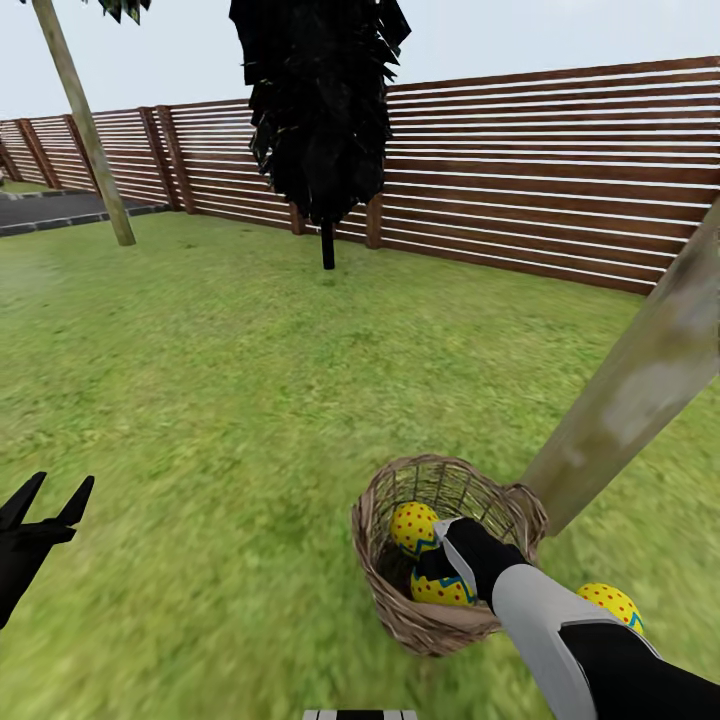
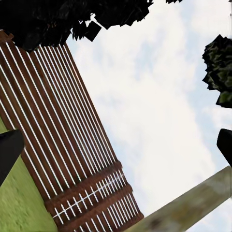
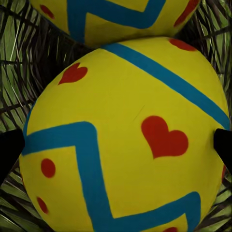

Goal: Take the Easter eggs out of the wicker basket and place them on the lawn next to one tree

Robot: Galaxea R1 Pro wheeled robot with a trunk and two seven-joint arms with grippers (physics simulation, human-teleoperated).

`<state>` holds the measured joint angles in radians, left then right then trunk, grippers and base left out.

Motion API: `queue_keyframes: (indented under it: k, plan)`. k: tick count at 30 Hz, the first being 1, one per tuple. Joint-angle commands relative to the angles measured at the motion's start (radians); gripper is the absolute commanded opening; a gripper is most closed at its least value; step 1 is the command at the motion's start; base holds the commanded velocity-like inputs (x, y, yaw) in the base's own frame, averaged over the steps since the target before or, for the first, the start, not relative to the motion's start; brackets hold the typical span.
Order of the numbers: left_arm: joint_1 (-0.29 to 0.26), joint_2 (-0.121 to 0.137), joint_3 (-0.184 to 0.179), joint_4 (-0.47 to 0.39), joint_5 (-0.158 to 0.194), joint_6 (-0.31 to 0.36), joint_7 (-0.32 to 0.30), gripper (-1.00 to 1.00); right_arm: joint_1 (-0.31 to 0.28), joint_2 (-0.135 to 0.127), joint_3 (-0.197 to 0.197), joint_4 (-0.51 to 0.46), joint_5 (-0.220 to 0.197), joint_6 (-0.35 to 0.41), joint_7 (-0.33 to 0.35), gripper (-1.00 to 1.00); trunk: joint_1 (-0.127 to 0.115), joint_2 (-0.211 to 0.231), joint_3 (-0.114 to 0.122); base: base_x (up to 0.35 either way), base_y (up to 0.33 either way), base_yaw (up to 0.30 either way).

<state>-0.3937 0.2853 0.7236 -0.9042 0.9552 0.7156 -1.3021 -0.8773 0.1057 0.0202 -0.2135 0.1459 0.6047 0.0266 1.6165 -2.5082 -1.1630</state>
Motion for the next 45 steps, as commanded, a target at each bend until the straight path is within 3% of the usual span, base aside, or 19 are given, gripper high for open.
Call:
queue_keyframes:
  k: [1, 13, 22, 42, 44, 45]
  plan:
    - [-0.001, 0.000, 0.000, 0.001, 0.002, 0.010, -0.002, 1.00, 0.000, 0.000, 0.002, -0.002, 0.006, 0.006, 0.002, -1.00, 0.000, 0.000, -0.001, 0.000, 0.000, 0.000]
    - [0.000, 0.000, 0.000, 0.001, 0.002, 0.010, -0.002, 1.00, 0.002, 0.002, 0.003, -0.001, 0.007, 0.006, 0.002, -1.00, 0.000, 0.000, -0.001, 0.000, 0.000, 0.000]
    - [-0.001, 0.000, -0.001, 0.001, 0.002, 0.010, -0.003, 1.00, 0.014, 0.000, 0.003, -0.001, 0.007, -0.023, 0.002, -1.00, -0.002, 0.001, 0.015, 0.000, 0.000, 0.000]
    - [-0.001, 0.001, -0.007, -0.001, 0.002, 0.013, -0.006, 1.00, 0.014, -0.001, 0.006, -0.019, 0.012, -0.025, 0.011, -1.00, -0.010, 0.005, 0.084, 0.000, 0.000, 0.000]
    - [-0.001, 0.004, -0.006, -0.003, 0.002, 0.048, -0.008, 1.00, 0.014, -0.005, 0.008, -0.022, 0.012, -0.024, 0.014, -1.00, -0.011, 0.005, 0.092, 0.000, 0.000, 0.000]
    - [-0.001, 0.009, -0.005, -0.007, 0.001, 0.106, -0.008, 1.00, 0.014, -0.009, 0.009, -0.022, 0.012, -0.023, 0.015, -1.00, -0.011, 0.006, 0.096, 0.000, 0.000, 0.000]
